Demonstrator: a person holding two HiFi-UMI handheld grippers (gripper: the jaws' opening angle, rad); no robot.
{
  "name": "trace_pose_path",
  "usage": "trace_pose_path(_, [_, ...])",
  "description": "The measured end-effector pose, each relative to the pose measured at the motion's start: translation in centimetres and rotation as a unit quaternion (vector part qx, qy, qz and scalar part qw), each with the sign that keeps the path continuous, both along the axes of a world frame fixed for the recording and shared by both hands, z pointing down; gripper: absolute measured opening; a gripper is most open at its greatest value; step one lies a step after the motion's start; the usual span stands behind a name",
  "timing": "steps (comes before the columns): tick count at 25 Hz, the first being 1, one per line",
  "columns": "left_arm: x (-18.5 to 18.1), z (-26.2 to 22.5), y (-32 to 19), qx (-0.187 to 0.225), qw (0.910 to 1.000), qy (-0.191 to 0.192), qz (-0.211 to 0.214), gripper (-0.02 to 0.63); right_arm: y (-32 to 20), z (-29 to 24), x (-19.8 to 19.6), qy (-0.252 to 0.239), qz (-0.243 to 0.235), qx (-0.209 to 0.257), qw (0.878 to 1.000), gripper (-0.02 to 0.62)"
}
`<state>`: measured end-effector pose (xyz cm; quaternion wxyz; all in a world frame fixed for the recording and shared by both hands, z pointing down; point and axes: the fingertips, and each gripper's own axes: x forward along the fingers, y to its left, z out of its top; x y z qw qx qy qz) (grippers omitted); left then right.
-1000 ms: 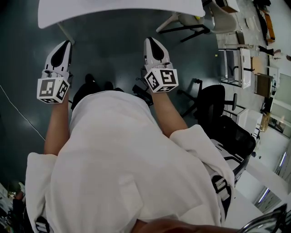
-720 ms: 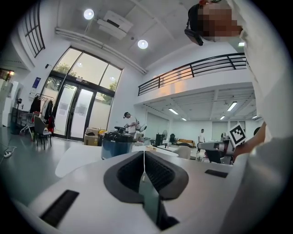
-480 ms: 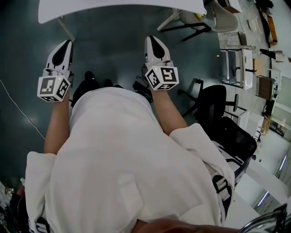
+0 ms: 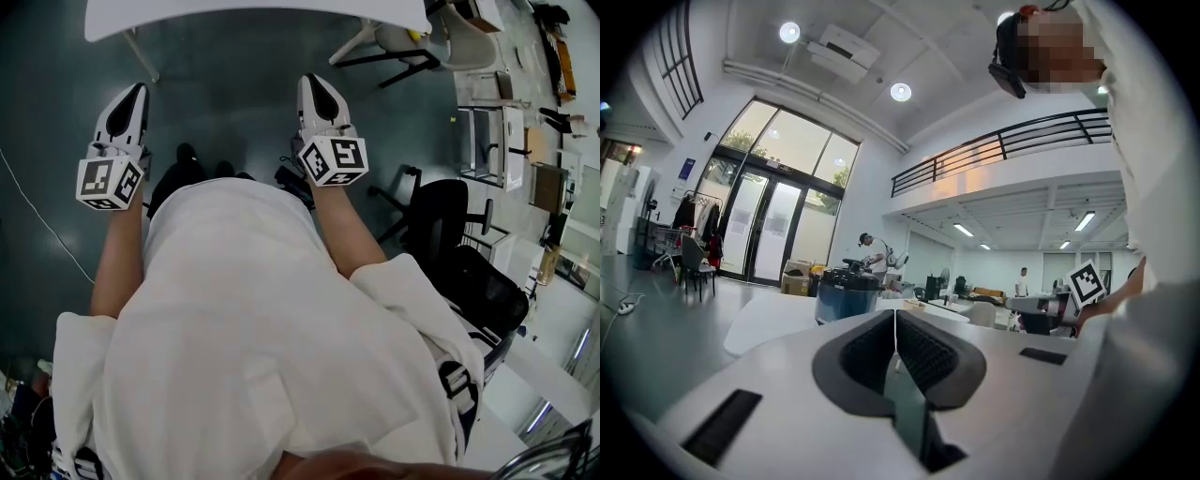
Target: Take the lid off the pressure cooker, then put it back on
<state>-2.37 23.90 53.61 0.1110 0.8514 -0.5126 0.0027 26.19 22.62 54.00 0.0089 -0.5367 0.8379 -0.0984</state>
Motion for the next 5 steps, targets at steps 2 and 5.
trace_pose_path(2, [0.00,-0.12,-0.07,0.000,1.0000,0.000,-0.001,0.014,0.00,-0.06,-0.08,0.000,-0.001,-0.001,1.000,0.008])
trace_pose_path(5, [0.26,-0.42,-0.15,0.001,1.0000,0.000,-0.001,0.014,-0.03,-0.33,0.11,0.001,-0.001,0.000,1.000,0.008])
